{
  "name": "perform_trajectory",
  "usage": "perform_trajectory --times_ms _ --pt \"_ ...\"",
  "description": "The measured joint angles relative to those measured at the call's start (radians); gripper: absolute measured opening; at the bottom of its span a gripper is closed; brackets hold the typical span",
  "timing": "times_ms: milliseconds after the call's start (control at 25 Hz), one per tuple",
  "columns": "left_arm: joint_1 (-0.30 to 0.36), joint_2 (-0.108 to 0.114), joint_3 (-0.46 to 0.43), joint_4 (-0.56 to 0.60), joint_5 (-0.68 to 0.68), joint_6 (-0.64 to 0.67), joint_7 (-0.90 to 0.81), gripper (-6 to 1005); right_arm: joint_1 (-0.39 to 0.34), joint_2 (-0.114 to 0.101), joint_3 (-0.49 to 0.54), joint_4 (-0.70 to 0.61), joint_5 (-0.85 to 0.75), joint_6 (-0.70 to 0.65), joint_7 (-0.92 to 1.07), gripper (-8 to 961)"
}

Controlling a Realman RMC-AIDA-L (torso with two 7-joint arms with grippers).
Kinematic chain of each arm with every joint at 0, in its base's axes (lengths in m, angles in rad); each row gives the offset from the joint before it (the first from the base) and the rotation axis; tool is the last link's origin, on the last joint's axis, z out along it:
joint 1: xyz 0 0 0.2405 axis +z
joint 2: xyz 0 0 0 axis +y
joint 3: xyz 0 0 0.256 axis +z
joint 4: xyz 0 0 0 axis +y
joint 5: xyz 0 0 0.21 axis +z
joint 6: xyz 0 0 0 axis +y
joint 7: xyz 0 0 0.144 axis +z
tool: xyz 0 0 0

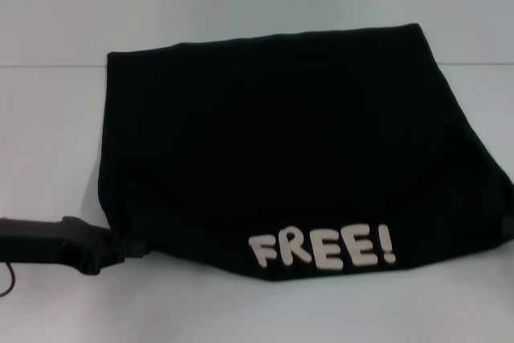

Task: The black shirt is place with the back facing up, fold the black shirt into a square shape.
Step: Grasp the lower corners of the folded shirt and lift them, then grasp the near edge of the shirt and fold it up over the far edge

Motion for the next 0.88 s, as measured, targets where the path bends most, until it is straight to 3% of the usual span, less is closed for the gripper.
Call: perform_trajectory --times_ms 440,880 --pt "0.044 0.015 -0.093 -0.008 0.008 0.103 0.025 30 -0.146 0.004 0.084 -0.002 -0.006 -0.229 -0.175 78" --pt "0.067 0.015 -0.098 -0.013 0.060 0.171 0.024 31 -0.221 0.021 0.100 -0.002 -0.010 -0.305 -0.219 91"
